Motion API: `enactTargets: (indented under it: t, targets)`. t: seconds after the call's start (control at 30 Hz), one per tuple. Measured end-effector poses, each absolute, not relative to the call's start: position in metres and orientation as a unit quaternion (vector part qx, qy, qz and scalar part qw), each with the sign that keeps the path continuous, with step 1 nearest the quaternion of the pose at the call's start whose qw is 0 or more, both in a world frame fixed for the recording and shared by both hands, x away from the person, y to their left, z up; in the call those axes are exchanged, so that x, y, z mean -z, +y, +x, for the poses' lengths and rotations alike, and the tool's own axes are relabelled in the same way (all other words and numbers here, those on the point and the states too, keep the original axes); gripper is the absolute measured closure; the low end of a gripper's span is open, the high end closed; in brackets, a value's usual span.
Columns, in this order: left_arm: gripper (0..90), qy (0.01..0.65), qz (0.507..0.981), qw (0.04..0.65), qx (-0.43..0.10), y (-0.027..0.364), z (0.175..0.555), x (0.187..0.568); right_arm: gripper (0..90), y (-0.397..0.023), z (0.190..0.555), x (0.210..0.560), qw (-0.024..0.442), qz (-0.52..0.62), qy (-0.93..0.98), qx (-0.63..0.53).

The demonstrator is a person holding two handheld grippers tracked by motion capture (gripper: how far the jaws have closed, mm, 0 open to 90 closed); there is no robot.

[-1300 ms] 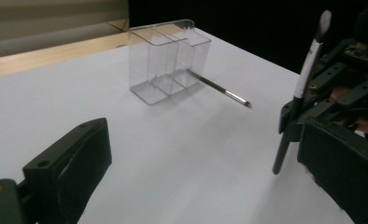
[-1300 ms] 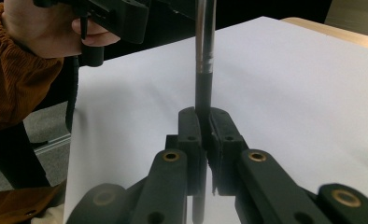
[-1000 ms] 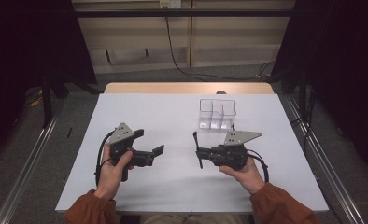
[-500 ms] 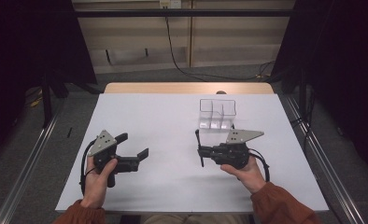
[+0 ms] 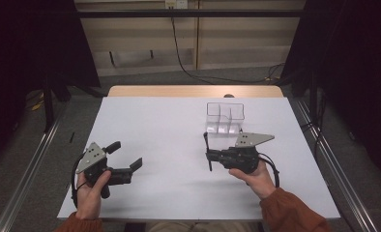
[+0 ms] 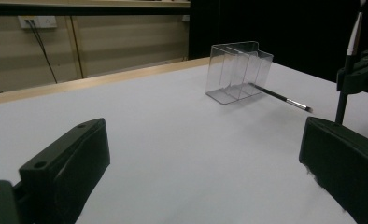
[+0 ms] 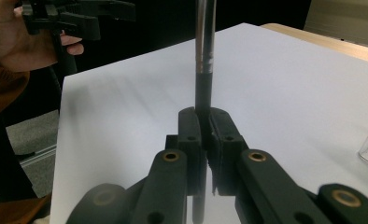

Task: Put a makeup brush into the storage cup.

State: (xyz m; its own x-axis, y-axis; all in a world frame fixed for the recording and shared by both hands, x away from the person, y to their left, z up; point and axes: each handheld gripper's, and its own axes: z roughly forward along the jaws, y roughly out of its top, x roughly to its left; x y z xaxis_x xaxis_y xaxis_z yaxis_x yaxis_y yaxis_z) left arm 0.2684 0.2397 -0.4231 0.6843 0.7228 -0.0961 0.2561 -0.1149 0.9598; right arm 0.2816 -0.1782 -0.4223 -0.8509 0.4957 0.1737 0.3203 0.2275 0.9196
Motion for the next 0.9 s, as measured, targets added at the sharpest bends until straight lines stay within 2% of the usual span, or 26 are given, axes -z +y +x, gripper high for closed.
enactTargets:
  t: [0.5,0.9]
  targets:
    - [2.0,0.359,0.705,0.574,-0.213,0.256,0.258,0.431,84.4,-0.187,0.287,0.412,0.094,0.272,0.765,-0.576]
    - [1.9,0.344,0.71,0.574,-0.218,0.258,0.252,0.431,84.4,-0.197,0.302,0.398,0.121,0.284,0.752,-0.582]
